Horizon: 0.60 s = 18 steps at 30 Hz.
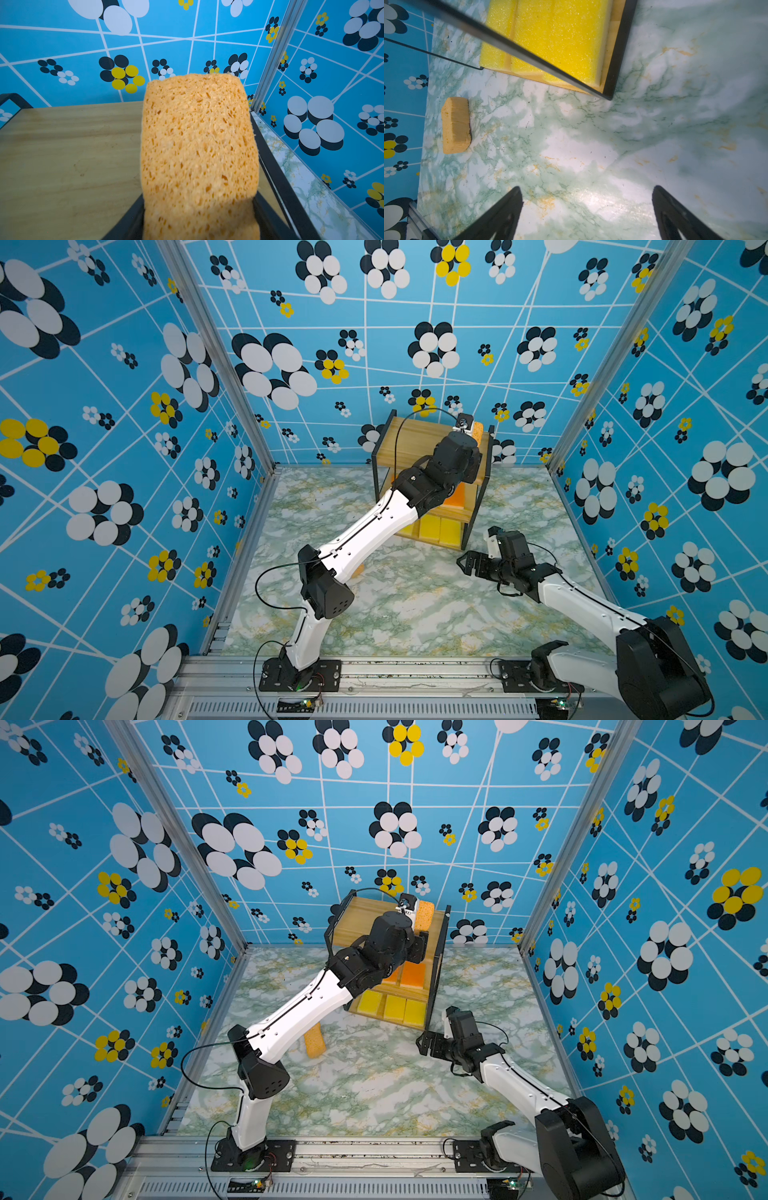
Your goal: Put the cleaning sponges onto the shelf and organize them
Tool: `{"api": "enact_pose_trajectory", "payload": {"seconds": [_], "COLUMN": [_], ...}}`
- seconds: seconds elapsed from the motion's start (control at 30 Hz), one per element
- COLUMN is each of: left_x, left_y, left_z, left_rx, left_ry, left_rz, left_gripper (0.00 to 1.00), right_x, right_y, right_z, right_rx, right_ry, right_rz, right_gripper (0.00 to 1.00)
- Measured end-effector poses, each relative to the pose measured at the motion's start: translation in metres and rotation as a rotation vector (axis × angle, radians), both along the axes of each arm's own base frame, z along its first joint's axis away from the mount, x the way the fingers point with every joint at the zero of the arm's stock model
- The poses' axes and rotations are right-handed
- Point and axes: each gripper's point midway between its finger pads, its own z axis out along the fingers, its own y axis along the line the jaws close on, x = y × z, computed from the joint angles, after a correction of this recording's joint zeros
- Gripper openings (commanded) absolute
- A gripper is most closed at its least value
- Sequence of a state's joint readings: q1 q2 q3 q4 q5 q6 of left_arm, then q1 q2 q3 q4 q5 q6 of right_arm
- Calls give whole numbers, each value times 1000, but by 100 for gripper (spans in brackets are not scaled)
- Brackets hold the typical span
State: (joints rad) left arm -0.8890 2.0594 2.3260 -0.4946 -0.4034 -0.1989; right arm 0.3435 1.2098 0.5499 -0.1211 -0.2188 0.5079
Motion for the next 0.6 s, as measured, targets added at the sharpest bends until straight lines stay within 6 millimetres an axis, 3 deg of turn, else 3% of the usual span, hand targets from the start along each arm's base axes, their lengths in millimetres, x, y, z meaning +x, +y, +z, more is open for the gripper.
{"api": "enact_pose_trajectory", "payload": {"seconds": [0.6], "left_x": [-14], "left_y": [-12], "left_z": [-1], "left_rx": [9], "left_ry": [2], "left_rz": [-23], "left_gripper": [45], "right_x": [-1], "right_y": [0], "right_z": [-1], "right_rx": [0], "right_ry": [2], "right_rz": [0], "right_gripper": [99]}}
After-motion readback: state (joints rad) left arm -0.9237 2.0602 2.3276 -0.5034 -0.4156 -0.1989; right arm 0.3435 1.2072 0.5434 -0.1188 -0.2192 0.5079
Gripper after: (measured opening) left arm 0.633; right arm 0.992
